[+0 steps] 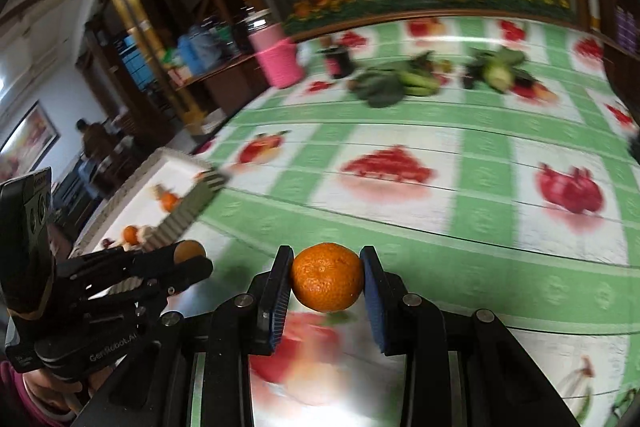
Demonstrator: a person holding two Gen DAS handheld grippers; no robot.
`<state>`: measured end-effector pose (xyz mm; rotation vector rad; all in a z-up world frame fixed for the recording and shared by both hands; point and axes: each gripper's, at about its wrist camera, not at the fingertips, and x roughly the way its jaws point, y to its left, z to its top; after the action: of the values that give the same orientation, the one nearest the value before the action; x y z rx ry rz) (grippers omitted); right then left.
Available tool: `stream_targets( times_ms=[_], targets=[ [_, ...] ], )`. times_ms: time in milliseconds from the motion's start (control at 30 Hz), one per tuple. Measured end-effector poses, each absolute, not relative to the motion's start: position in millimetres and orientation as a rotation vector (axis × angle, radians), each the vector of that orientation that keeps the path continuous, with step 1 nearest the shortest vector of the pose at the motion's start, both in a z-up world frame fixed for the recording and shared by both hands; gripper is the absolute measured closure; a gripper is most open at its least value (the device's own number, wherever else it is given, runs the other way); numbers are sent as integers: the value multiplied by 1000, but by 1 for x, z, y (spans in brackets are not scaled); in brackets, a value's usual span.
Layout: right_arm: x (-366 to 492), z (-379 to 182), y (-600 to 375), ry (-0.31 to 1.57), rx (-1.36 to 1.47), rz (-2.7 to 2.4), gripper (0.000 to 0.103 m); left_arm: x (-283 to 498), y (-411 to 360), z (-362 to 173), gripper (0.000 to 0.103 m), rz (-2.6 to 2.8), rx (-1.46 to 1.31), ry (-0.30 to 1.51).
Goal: Organize fruits
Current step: 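Carry the orange and kiwi over the white tray and open both grippers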
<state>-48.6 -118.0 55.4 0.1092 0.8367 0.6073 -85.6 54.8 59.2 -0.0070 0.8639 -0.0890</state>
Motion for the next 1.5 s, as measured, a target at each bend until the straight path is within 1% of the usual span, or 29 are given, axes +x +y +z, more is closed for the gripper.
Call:
stream_targets(
  times_ms=[367,700,1067,1500],
  targets=[
    [-70,68,-9,827,-21,790,70,-137,161,76,78,105,-72,813],
    [-83,73,66,821,-103,924,70,-173,243,76,78,308,-122,792],
    [-108,62,129,860,-204,1054,70,-188,286,58,78,422,-162,803],
    [-131,41,171,903,-325,1136,70,-187,296,45,78,439,-178,814]
  ],
)
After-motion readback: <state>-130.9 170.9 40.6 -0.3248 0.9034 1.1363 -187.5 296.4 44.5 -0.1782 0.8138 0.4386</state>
